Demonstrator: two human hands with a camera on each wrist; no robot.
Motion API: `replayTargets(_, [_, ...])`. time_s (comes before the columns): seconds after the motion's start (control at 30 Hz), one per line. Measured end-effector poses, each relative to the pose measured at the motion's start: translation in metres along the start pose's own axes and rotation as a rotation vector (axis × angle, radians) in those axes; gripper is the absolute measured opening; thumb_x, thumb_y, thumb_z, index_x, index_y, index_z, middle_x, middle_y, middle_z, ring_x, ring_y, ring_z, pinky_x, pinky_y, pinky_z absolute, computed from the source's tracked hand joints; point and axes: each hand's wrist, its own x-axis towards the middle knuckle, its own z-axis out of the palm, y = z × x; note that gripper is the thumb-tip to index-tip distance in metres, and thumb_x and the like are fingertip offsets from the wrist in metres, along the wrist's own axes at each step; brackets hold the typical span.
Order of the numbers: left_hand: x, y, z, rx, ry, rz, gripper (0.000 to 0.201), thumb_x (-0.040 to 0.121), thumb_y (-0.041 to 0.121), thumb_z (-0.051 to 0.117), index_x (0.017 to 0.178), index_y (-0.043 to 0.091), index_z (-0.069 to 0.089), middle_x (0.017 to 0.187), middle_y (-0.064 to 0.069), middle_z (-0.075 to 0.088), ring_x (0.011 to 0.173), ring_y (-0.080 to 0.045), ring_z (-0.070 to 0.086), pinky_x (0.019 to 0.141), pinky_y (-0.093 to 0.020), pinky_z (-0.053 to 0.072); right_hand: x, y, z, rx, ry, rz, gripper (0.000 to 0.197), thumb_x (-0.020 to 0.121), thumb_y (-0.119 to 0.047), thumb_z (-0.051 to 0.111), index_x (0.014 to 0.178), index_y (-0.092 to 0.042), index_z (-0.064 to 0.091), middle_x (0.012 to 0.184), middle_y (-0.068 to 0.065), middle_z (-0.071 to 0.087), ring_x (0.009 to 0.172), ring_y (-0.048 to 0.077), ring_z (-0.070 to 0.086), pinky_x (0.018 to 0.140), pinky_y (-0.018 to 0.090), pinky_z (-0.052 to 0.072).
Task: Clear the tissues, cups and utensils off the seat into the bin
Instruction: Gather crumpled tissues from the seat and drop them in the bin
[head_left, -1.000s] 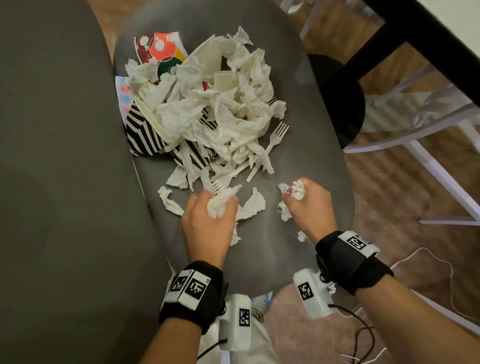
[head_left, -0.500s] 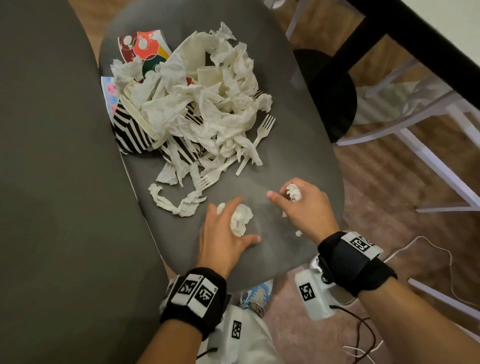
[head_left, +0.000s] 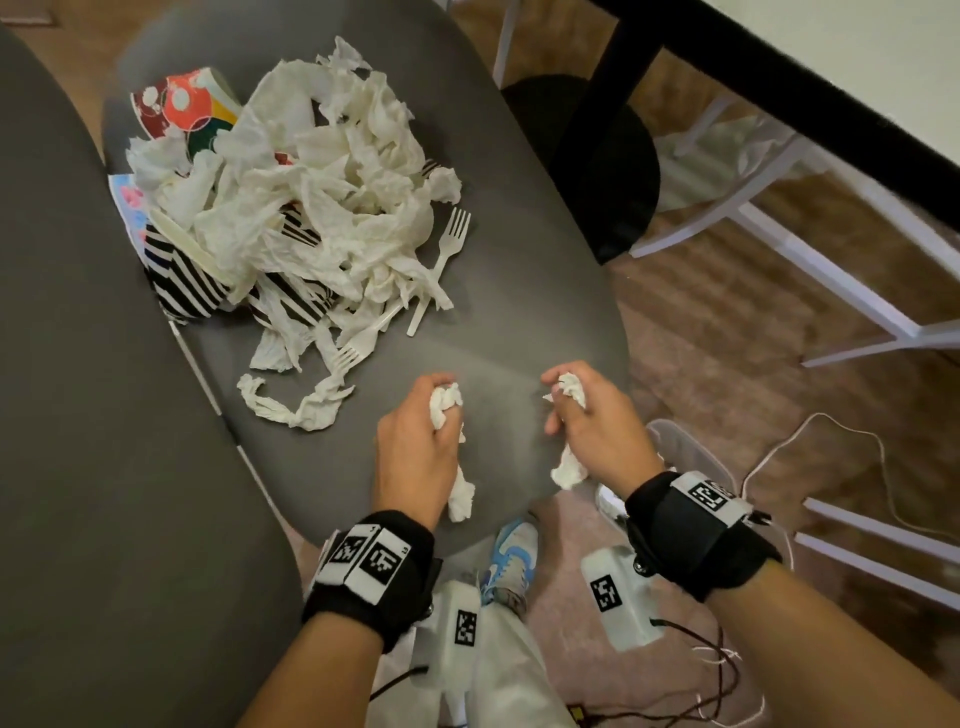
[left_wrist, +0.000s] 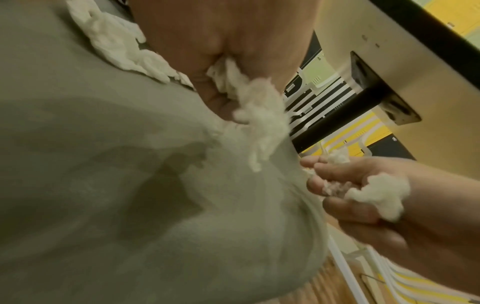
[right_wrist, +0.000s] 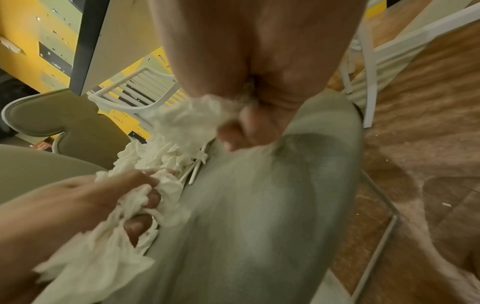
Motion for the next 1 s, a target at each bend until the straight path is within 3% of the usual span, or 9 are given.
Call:
replayTargets(0.1, [-0.004,0.019,0.014,-0.076,-0.052,-0.015,0.015,0.087,0.025,0.062,0.102,0.022,0.065,0.093,0.003,0.066,0.088,-0.016,0.061,0.075,-0.025,0.046,-0.006,0.012,-0.012,-0.042,0.064,-0.042,0.013,0.097,-0.029,0.05,0.087,-0.026,0.058,0.06,-0.004,0.058,0.058,0.006,0.053,0.058,0.021,0.038])
replayTargets(0.17, [-0.008,0.028,0.026,-0.098,-0.167,-0.018,0.035,0.077,0.027,0.076,0.105,0.02,0.055,0.103,0.003,0.056,0.09,-0.01,0.056,0.073,-0.013,0.044,-0.012,0.021,-0.023,-0.01,0.066,-0.021,0.013,0.089,-0.036,0.063,0.086,-0.023,0.059,0.069,-0.007,0.059,0.069,0.011,0.057,0.064,0.026,0.041])
replayTargets(0.27, [-0.013,0.039,0.046,-0.104,-0.336,0.005,0.066,0.066,0.007,0.081,0.112,0.025,0.037,0.114,0.0,0.039,0.091,-0.001,0.047,0.073,-0.003,0.04,-0.024,0.038,-0.044,0.149,0.009,0.074,0.04,0.073,-0.019,0.08,0.105,-0.022,0.056,0.084,-0.013,0.051,0.076,0.006,0.049,0.067,0.021,0.039])
replayTargets(0.4, [-0.022,0.051,0.078,-0.059,-0.421,0.041,0.052,0.076,0.001,0.07,0.109,0.026,0.04,0.115,-0.007,0.051,0.1,-0.019,0.055,0.085,-0.024,0.046,-0.039,0.082,-0.067,0.196,0.033,0.228,0.039,0.08,0.0,0.066,0.106,-0.022,0.048,0.09,-0.003,0.052,0.075,0.013,0.05,0.068,0.027,0.042])
replayTargets(0.5, [-0.03,0.06,0.105,0.069,-0.469,0.129,0.029,0.088,0.01,0.062,0.113,0.017,0.048,0.113,-0.007,0.057,0.103,-0.022,0.056,0.088,-0.031,0.044,-0.055,0.112,-0.079,0.205,0.107,0.308,0.014,0.089,-0.009,0.058,0.097,-0.018,0.05,0.085,-0.001,0.059,0.076,0.02,0.06,0.073,0.042,0.054])
replayTargets(0.63, [-0.042,0.062,0.144,0.034,-0.634,0.003,0.013,0.09,0.027,0.058,0.103,0.024,0.055,0.105,-0.009,0.066,0.085,-0.025,0.07,0.08,-0.043,0.058,-0.084,0.148,-0.093,0.093,0.142,0.411,0.01,0.096,-0.018,0.053,0.101,-0.01,0.049,0.089,0.008,0.068,0.069,0.019,0.069,0.072,0.043,0.056])
replayTargets(0.73, [-0.049,0.06,0.173,0.343,-0.711,0.168,0.03,0.087,0.046,0.051,0.1,0.02,0.059,0.095,-0.012,0.07,0.082,-0.034,0.069,0.077,-0.047,0.057,-0.097,0.181,-0.094,0.092,0.173,0.481,0.02,0.101,-0.026,0.042,0.105,-0.007,0.047,0.081,0.016,0.068,0.059,0.026,0.065,0.063,0.043,0.056])
replayTargets(0.83, [-0.056,0.058,0.207,0.655,-0.702,0.292,0.035,0.095,0.041,0.045,0.107,0.01,0.056,0.106,-0.019,0.066,0.1,-0.04,0.061,0.084,-0.045,0.049,-0.097,0.214,-0.091,0.039,0.199,0.535,0.035,0.1,-0.034,0.041,0.119,-0.005,0.044,0.106,0.02,0.064,0.094,0.036,0.061,0.081,0.047,0.051])
replayTargets(1.0, [-0.056,0.042,0.264,0.628,-0.902,0.098,0.044,0.096,0.027,0.051,0.131,0.009,0.032,0.133,-0.024,0.048,0.118,-0.039,0.051,0.094,-0.04,0.042,-0.08,0.275,-0.08,0.237,0.086,0.616,0.055,0.078,-0.035,0.052,0.131,-0.019,0.042,0.135,0.008,0.044,0.114,0.03,0.05,0.099,0.043,0.043])
